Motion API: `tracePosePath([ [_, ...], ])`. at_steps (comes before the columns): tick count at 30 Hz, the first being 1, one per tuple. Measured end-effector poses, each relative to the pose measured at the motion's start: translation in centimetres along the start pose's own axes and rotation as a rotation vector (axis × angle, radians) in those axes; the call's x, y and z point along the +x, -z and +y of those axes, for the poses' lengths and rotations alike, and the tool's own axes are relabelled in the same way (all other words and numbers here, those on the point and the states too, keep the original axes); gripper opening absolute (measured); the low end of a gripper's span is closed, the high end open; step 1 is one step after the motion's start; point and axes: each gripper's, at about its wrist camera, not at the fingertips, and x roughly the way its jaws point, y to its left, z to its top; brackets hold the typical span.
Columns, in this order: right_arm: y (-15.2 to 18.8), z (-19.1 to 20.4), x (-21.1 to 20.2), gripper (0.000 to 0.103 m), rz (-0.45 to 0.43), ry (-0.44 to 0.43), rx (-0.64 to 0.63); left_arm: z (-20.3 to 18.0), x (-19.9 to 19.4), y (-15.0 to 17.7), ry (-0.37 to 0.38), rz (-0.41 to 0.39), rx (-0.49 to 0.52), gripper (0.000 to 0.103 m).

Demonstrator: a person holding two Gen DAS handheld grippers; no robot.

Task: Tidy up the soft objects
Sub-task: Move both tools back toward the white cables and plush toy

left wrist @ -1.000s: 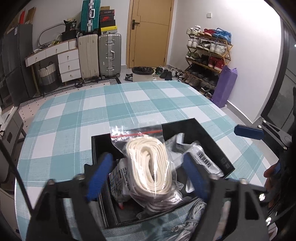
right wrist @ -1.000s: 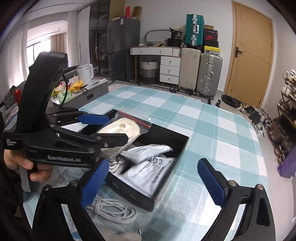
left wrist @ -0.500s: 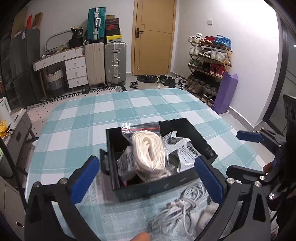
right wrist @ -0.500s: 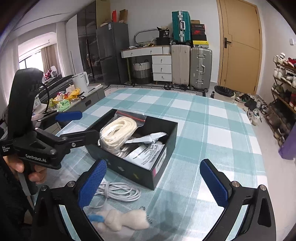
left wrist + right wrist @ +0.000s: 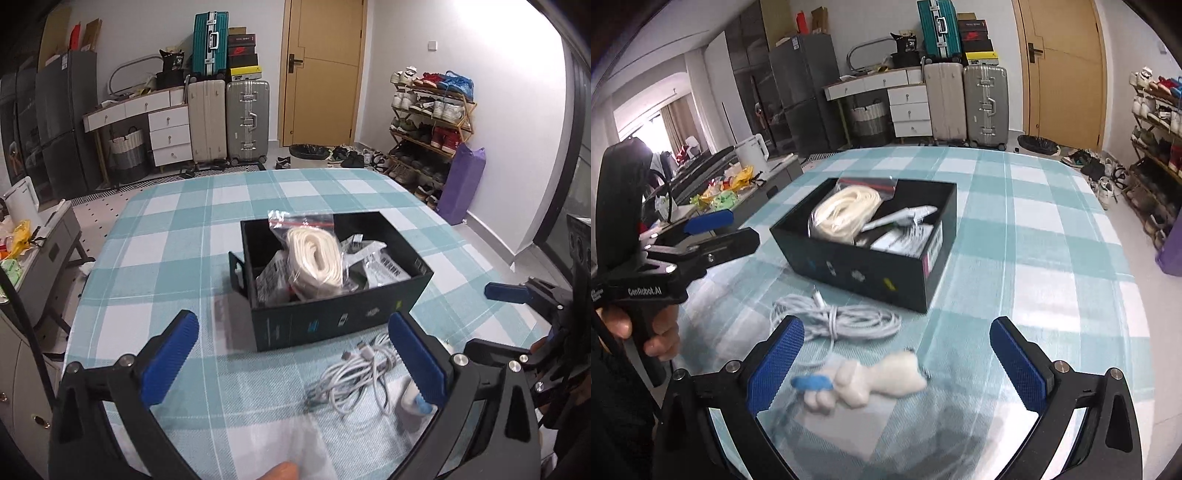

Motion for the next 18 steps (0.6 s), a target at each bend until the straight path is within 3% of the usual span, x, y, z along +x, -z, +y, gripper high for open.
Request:
tracePosePath([
  [18, 2.9, 0.2, 2.7, 0.102, 0.117, -0.006, 0.128, -0.1, 1.2, 2.0, 0.005, 0.055, -0.004, 0.103],
])
